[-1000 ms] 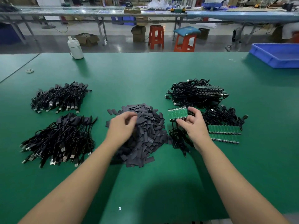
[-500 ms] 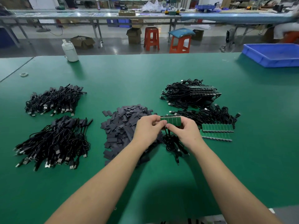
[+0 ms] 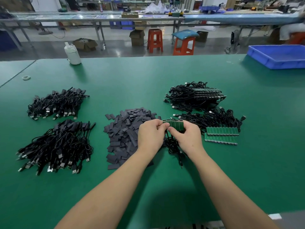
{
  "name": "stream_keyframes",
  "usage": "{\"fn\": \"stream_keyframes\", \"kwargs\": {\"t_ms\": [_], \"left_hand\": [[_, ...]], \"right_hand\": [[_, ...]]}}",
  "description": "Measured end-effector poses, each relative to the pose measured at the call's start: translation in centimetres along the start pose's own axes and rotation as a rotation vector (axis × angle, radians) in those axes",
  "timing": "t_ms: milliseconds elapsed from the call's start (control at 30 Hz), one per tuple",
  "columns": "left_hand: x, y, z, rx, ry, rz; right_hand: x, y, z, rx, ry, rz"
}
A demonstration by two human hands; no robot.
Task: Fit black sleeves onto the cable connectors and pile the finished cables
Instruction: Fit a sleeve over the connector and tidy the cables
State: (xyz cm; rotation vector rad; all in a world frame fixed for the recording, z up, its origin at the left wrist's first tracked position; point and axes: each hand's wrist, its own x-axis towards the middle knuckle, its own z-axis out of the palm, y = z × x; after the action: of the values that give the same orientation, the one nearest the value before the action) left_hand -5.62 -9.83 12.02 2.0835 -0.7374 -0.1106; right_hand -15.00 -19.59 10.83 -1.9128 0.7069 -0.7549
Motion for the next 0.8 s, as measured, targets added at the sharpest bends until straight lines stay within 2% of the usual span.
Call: {"fn": "stream_keyframes", "kwargs": {"t_ms": [200, 333, 533, 667, 733, 800], "left_hand": [[-0.7, 0.6, 0.6, 0.008, 0.076, 0.029], [-0.3, -0.1, -0.2, -0.119, 0.096, 0.019], [0.7, -1.8, -3.1, -0.282, -0.032, 0.017], [0.6, -2.0, -4.2, -0.317, -0.181, 0.033], [0.4, -1.6, -4.4, -0.323, -0.218, 0.067], [0.3, -1.2, -4.6, -0.308, -0.245, 0.107]], "right_hand": [[-0.4, 0.0, 0.2, -0.112, 0.084, -0.032], [0.7, 0.0, -1.3, -0.053, 0.014, 0.017], [4.0, 2.3, -5.5, -0.132, 0.051, 0.186], [5.1, 4.2, -6.3, -0.176, -0.047, 0.327], [5.3, 4.9, -6.1, -0.222, -0.085, 0.335], [5.4, 5.3, -5.7, -0.389, -0.047, 0.262]]}}
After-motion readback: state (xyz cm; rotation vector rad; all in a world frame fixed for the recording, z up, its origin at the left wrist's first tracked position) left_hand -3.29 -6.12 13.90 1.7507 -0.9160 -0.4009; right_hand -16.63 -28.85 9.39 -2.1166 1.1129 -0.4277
